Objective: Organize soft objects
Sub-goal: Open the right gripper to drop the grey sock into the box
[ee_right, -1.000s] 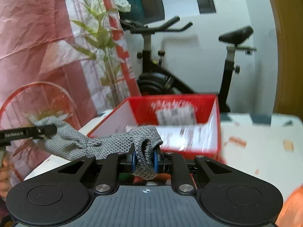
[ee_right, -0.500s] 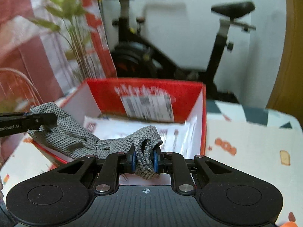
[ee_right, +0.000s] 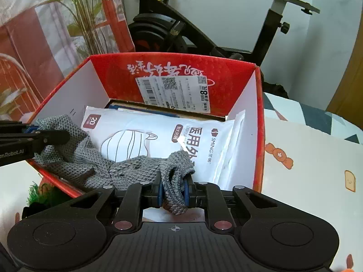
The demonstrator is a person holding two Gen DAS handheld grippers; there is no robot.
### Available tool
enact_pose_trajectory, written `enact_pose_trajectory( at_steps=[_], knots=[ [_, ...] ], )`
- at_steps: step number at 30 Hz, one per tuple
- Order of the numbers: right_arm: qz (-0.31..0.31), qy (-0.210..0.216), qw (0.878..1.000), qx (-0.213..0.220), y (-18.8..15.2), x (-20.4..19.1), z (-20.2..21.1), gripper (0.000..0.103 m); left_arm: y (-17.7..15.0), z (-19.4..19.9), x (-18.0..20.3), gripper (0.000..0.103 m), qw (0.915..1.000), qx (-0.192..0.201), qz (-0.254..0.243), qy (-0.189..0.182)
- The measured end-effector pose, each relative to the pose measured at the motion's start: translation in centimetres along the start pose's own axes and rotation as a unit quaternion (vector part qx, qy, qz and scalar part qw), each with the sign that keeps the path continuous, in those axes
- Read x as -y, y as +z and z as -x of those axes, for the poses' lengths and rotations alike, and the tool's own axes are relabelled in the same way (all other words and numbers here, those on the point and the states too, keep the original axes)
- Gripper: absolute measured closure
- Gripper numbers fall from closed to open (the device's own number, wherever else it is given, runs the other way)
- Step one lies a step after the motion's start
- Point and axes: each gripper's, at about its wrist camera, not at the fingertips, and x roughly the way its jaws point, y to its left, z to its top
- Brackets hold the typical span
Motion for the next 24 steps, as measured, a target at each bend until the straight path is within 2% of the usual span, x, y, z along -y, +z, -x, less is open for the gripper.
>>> enact_pose_trajectory(
  at_steps=[1,2,3,5,7,11,14,18,24],
  knots=[
    [0.002,-0.004,1.0,0.001,0.0,-0.1,0.0,0.087,0.0,0.0,0.1,0.089,1.0,0.0,-0.005,0.0],
    [0.007,-0.009,1.0,0.004,0.1,-0.3,0.2,0.086,0.1,0.1,0.2,0.084,0.9999,0.004,-0.011,0.0],
    [0.015,-0.017,1.0,0.009,0.0,-0.4,0.5,0.082,0.2,0.5,0.1,0.081,0.9998,0.011,-0.015,-0.006],
    [0.039,-0.043,0.998,0.022,-0.1,-1.0,1.1,0.074,0.4,1.2,0.1,0.063,0.9993,0.025,-0.024,-0.012],
    [0.056,-0.058,0.996,0.035,-0.2,-1.4,1.8,0.07,0.5,2.1,0.2,0.056,0.9984,0.039,-0.036,-0.015],
    [0.068,-0.073,0.993,0.063,-0.6,-1.7,3.5,0.052,0.4,4.3,0.1,0.053,0.9962,0.073,-0.04,-0.026],
    [0.075,-0.087,0.989,0.091,-1.0,-1.7,5.2,0.045,0.2,5.8,-0.1,0.053,0.995,0.091,-0.031,-0.029],
    [0.05,-0.072,0.988,0.13,-1.9,-0.9,7.9,0.045,-0.8,7.4,-0.5,0.053,0.9941,0.104,-0.014,-0.03],
    [-0.002,-0.036,0.979,0.2,-6.1,0.0,11.2,0.044,-4.2,9.4,-1.1,0.053,0.9925,0.116,0.017,-0.035]
  ],
)
